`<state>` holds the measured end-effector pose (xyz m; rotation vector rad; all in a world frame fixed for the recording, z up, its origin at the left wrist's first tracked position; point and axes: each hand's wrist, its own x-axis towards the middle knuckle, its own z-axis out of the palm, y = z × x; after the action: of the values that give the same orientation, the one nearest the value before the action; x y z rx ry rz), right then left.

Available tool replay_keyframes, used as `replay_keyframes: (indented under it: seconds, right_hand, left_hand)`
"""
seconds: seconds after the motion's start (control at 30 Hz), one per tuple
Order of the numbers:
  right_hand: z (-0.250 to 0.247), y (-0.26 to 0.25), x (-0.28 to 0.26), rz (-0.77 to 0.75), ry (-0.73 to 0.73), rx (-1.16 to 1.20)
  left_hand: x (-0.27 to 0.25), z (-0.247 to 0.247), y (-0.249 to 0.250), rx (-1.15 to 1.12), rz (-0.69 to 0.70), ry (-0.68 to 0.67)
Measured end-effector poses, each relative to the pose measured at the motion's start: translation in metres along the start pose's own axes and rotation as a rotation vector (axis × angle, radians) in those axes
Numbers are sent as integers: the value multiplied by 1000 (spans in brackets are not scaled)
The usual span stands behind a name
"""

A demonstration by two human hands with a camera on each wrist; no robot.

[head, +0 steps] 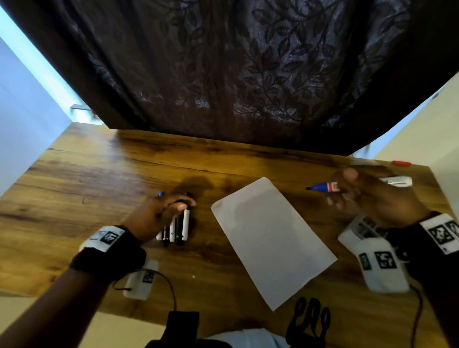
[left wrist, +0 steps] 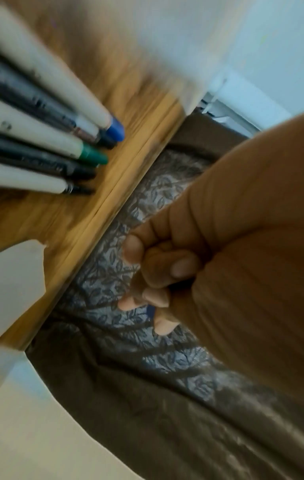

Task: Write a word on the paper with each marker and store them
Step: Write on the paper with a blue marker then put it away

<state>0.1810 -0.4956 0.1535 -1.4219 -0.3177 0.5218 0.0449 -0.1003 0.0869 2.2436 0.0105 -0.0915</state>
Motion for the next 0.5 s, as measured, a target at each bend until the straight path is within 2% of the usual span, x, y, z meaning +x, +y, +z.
replay_keyframes:
  seconds: [0.07,0.13,0.2,0.27,0.4,0.5]
  right_hand:
    - [-8,7,-1,39,9,-66]
    - [4,26,6,43,67,-200]
    - [27,49,12,-16,36,-154]
    - [48,75,22,8,24,-141]
    - [68,126,35,215,47,-170]
    - [74,140,38,311,73,-155]
  left_hand:
    - [1,-6,-13,71,0,16]
    - [10,7,-12,58,-29,1]
    - [20,29,-13,66,-57,0]
    - [30,52,-13,117,-107,21]
    - [48,91,-19,184,-205,74]
    - [61,98,-29,194,-309,50]
